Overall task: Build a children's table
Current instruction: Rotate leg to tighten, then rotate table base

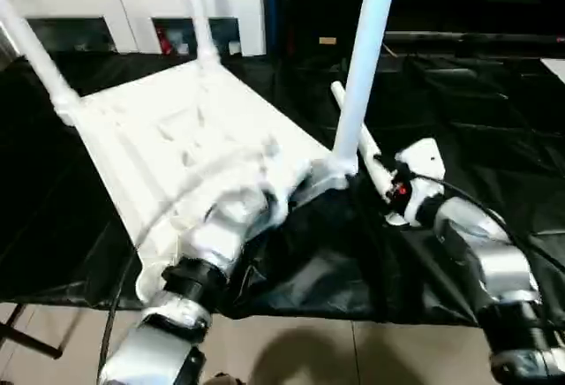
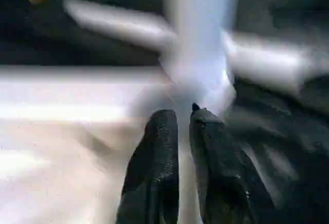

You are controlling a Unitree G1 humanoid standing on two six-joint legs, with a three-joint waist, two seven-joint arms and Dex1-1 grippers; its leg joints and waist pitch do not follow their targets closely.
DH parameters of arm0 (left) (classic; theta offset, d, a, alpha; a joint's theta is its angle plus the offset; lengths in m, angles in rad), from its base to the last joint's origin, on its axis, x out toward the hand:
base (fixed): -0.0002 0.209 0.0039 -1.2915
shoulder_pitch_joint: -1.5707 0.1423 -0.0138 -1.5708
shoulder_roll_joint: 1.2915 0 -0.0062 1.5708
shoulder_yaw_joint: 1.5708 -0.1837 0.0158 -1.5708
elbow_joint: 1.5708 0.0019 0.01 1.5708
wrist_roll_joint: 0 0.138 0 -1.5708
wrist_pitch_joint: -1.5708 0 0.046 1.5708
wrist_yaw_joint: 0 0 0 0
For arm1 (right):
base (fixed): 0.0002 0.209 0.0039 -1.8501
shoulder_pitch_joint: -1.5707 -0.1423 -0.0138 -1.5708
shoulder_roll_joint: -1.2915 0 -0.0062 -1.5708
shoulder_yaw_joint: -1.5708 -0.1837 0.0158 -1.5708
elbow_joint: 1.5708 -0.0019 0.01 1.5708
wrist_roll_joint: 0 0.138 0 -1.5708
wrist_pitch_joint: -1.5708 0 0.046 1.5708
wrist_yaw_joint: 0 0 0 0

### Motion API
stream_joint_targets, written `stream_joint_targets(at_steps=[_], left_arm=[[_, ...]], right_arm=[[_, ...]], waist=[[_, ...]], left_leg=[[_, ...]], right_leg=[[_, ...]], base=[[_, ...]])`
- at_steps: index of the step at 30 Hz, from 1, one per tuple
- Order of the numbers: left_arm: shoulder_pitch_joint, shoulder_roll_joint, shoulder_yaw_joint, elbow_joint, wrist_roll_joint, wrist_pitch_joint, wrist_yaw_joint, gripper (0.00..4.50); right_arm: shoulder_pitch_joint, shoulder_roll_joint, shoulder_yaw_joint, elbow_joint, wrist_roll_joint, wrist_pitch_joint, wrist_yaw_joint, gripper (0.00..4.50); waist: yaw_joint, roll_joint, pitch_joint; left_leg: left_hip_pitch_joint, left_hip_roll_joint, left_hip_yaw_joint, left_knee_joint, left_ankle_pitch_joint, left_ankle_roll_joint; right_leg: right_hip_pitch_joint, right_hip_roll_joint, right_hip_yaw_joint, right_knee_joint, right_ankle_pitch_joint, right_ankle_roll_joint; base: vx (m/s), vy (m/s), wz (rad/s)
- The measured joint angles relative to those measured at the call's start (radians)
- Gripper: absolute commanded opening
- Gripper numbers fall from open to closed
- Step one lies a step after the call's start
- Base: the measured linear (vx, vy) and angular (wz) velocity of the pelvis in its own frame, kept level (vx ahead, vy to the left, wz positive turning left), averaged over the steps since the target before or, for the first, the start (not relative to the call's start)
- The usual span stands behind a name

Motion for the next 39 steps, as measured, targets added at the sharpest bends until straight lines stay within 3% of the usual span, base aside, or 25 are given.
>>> stream_joint_targets(at_steps=[7, 12, 15, 21, 25, 29, 36, 39], left_arm=[[0.067, 0.156, 0.046, -0.232, 0.026, 0.128, -0.039, 0.69], [0.169, 0.372, 0.034, -0.373, 0.141, 0.302, -0.083, 0.69], [0.207, 0.442, 0.033, -0.429, 0.189, 0.388, -0.089, 0.69], [0.238, 0.489, 0.047, -0.478, 0.260, 0.515, -0.035, 0.32], [0.253, 0.503, 0.034, -0.470, 0.265, 0.526, -0.042, 0.01], [0.291, 0.521, -0.010, -0.418, 0.264, 0.524, -0.074, 0.00], [0.310, 0.594, -0.083, -0.391, 0.264, 0.516, -0.171, 0.00], [0.321, 0.627, -0.090, -0.415, 0.239, 0.515, -0.245, 0.00]], right_arm=[[0.008, 0.031, 0.095, -0.042, -0.008, 0.060, 0.029, 3.69], [-0.001, 0.067, 0.164, -0.028, -0.057, 0.136, -0.007, 3.69], [-0.004, 0.068, 0.185, -0.028, -0.062, 0.177, -0.014, 3.69], [-0.012, 0.071, 0.199, 0.005, -0.066, 0.195, -0.019, 3.69], [-0.017, 0.076, 0.202, 0.022, -0.084, 0.218, -0.029, 3.20], [-0.046, 0.094, 0.218, 0.087, -0.104, 0.225, -0.065, 2.96], [-0.143, 0.149, 0.232, 0.256, -0.135, 0.146, -0.110, 2.32], [-0.176, 0.177, 0.223, 0.332, -0.136, 0.100, -0.145, 2.08]], waist=[[0.001, -0.001, 0.000], [0.000, -0.003, 0.000], [0.011, -0.010, 0.001], [0.023, -0.018, 0.000], [0.023, -0.017, -0.001], [0.018, -0.016, 0.000], [0.010, -0.015, 0.000], [-0.002, -0.015, 0.000]], left_leg=[[0.001, 0.000, 0.000, 0.001, -0.001, -0.002], [0.001, 0.000, 0.000, 0.000, 0.000, -0.003], [0.001, 0.000, -0.001, 0.000, 0.000, -0.004], [0.003, 0.000, -0.001, 0.001, 0.001, -0.005], [0.003, 0.000, -0.001, 0.001, 0.001, -0.006], [0.003, 0.000, -0.001, 0.001, 0.001, -0.006], [0.004, 0.000, -0.002, 0.001, 0.002, -0.006], [0.004, 0.000, -0.002, 0.001, 0.002, -0.006]], right_leg=[[0.002, 0.000, 0.000, 0.000, 0.000, 0.000], [0.001, 0.000, 0.000, 0.002, -0.001, 0.001], [0.002, 0.000, 0.000, 0.002, -0.001, 0.001], [0.003, -0.001, 0.001, 0.002, -0.002, 0.004], [0.003, -0.001, 0.001, 0.003, -0.002, 0.004], [0.002, 0.000, 0.001, 0.004, -0.001, 0.002], [0.003, 0.000, 0.001, 0.005, 0.000, 0.000], [0.003, 0.000, 0.001, 0.005, 0.000, 0.000]], base=[[0.000, 0.000, 0.00], [0.000, 0.000, 0.00], [0.000, 0.000, 0.00], [0.000, 0.000, 0.00], [0.000, 0.000, 0.00], [0.000, 0.000, 0.00], [0.000, 0.000, 0.00], [0.000, 0.000, 0.00]])
